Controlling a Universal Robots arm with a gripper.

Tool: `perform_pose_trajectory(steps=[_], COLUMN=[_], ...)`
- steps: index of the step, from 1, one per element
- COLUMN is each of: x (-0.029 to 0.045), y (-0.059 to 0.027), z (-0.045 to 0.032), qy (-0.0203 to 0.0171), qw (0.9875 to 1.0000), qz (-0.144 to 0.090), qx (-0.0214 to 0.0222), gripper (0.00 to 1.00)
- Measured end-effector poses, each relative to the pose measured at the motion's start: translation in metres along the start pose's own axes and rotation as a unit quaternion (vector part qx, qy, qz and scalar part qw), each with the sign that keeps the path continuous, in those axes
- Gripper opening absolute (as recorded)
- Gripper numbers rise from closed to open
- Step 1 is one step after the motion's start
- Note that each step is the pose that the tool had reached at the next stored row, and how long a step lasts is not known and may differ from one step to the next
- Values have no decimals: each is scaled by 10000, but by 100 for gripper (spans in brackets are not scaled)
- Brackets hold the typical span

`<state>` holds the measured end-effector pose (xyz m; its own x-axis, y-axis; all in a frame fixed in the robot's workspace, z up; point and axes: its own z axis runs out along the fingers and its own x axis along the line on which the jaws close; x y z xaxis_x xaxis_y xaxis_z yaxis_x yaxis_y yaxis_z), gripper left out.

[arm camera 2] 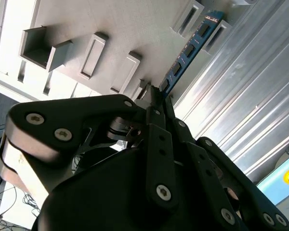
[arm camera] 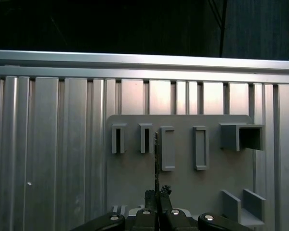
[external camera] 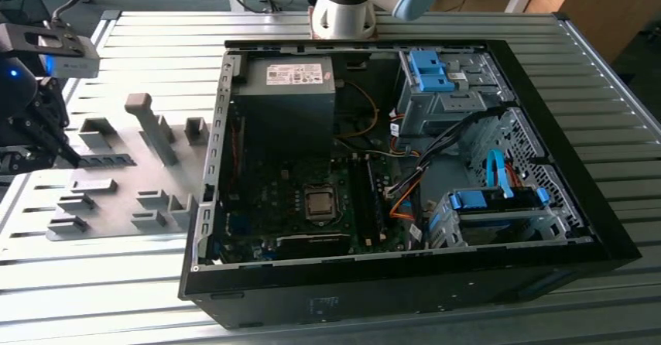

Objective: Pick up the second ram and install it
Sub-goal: 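Pick up the second ram and move it above second insertion slot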

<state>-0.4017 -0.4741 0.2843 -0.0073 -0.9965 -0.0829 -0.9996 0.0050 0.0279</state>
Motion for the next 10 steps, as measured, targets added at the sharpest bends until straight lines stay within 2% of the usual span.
perform_pose_trajectory(steps=[10], x=[-5], y=[2], z=[-59], qy=[0], qw=[10000], qz=[0], qx=[0], gripper=[14])
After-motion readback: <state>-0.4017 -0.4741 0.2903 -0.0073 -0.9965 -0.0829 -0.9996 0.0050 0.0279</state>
